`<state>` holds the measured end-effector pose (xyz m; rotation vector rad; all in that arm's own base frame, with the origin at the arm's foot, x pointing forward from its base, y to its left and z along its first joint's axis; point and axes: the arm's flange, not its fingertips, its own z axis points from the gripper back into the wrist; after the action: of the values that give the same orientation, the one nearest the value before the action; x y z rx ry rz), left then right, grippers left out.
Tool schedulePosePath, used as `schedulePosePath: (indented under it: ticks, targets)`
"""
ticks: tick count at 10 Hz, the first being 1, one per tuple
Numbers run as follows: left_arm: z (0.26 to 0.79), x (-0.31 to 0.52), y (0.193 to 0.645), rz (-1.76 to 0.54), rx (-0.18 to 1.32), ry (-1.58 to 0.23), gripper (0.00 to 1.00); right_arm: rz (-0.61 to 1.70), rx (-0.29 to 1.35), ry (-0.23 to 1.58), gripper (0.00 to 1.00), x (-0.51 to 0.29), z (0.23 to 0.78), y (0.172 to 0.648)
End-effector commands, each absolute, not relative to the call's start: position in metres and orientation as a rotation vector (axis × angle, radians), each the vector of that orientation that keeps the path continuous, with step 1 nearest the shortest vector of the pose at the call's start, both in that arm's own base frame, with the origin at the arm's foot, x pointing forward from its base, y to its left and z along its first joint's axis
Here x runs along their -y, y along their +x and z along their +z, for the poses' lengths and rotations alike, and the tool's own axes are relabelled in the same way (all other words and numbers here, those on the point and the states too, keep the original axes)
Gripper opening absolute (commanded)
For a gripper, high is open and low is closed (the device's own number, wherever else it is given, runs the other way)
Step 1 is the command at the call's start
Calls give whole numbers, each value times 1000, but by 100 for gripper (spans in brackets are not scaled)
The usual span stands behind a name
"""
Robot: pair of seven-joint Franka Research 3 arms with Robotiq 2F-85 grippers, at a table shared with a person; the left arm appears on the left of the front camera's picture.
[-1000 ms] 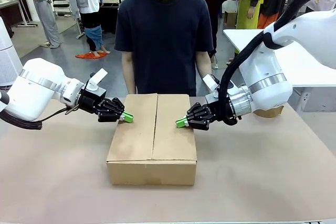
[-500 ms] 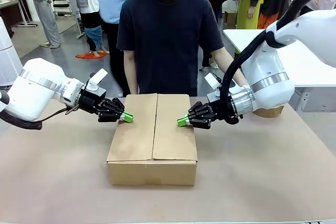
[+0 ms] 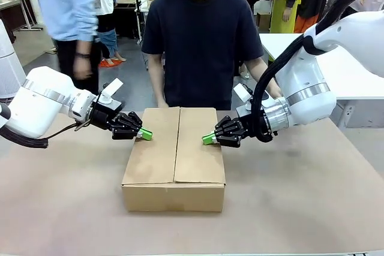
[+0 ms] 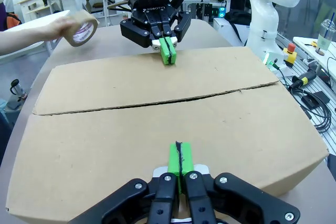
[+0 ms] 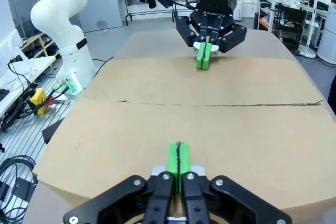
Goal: Wrap the clocks to prevent damage.
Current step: After the human seals the box with tape, release both hands from the side flaps of the Package Box.
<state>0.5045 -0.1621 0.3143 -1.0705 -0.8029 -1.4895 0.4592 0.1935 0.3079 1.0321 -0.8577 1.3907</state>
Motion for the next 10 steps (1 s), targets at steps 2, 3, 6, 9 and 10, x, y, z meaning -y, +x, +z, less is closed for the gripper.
schedulePosePath:
  ticks: [2, 3, 6, 9, 10]
  targets:
    - [312, 164, 504, -1496, 801, -1051, 0, 1386, 851, 1028, 1, -196, 304, 459]
    - [312, 164, 504, -1496, 801, -1051, 0, 1386, 851, 1028, 1, -196, 304, 459]
    - [312, 164, 504, -1496, 801, -1051, 0, 1386, 851, 1028, 1, -196, 304, 459]
    - [312, 164, 504, -1496, 801, -1051, 0, 1386, 851, 1028, 1, -196, 304, 459]
    - [312, 164, 504, -1496, 801, -1051, 0, 1386, 851, 1028, 1, -196, 304, 459]
